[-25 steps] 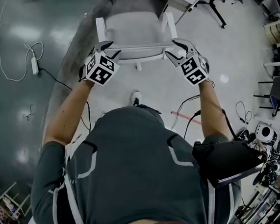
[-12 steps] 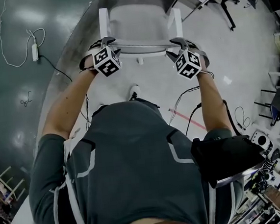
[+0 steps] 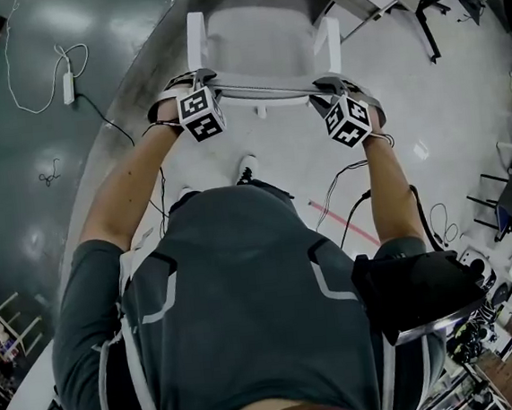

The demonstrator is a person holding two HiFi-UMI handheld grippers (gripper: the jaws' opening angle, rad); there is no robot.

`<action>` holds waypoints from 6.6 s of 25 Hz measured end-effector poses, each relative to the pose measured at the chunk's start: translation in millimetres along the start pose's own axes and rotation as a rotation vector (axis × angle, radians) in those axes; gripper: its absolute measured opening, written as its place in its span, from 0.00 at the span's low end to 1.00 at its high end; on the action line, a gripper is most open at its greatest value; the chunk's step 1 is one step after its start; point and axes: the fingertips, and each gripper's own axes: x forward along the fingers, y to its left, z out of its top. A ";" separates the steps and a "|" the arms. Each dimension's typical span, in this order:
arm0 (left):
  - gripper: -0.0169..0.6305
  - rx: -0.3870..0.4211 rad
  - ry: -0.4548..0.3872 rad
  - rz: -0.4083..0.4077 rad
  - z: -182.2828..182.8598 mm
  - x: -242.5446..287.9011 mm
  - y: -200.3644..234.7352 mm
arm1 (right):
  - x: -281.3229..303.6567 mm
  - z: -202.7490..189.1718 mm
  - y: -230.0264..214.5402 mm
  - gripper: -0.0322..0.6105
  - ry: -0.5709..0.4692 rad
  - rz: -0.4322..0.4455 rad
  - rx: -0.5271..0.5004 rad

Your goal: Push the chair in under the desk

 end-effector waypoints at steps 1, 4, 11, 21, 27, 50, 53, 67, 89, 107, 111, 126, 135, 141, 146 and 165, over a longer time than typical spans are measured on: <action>0.27 0.018 0.011 0.000 -0.9 1.5 0.0 | 0.1 0.2 -0.3 0.26 -0.001 0.005 0.015; 0.26 0.050 0.050 -0.014 -0.6 3.2 -0.5 | 1.4 -1.3 0.3 0.26 0.010 0.010 0.032; 0.25 0.087 0.123 -0.009 -2.1 11.0 8.6 | 5.2 0.3 -5.9 0.26 0.007 -0.008 0.106; 0.26 0.077 0.209 -0.001 -11.1 24.7 35.5 | 15.1 10.5 -16.3 0.27 0.003 -0.018 0.193; 0.26 0.079 0.245 0.013 -8.2 30.8 44.9 | 17.3 9.2 -23.4 0.27 -0.027 -0.004 0.180; 0.26 0.156 0.263 -0.041 -26.6 90.4 175.1 | 79.4 51.5 -115.9 0.27 0.017 -0.057 0.301; 0.26 0.177 0.238 -0.042 -28.7 100.4 201.0 | 90.5 60.8 -135.1 0.27 0.037 -0.051 0.331; 0.27 0.239 0.186 -0.080 -42.0 141.6 296.2 | 138.0 94.7 -209.1 0.28 0.102 -0.091 0.444; 0.27 0.338 0.098 -0.087 -46.9 183.9 395.7 | 182.2 126.3 -282.1 0.29 0.191 -0.148 0.570; 0.27 0.428 0.059 -0.076 -32.7 210.6 452.6 | 198.5 135.6 -324.8 0.30 0.231 -0.175 0.667; 0.27 0.438 0.061 -0.073 -29.5 217.6 458.5 | 202.4 132.7 -330.3 0.30 0.240 -0.179 0.675; 0.27 0.447 0.118 -0.066 -4.5 246.5 492.0 | 210.6 118.9 -367.5 0.30 0.193 -0.174 0.690; 0.27 0.430 0.126 -0.050 15.8 265.6 516.5 | 217.4 104.4 -400.5 0.30 0.200 -0.162 0.691; 0.27 0.425 0.121 -0.042 34.4 278.0 527.5 | 218.8 86.6 -423.1 0.30 0.207 -0.175 0.676; 0.27 0.416 0.112 -0.032 47.4 288.4 534.3 | 221.8 74.3 -437.5 0.30 0.212 -0.175 0.667; 0.27 0.385 0.155 -0.032 94.3 324.7 566.9 | 228.8 30.3 -499.5 0.31 0.184 -0.192 0.646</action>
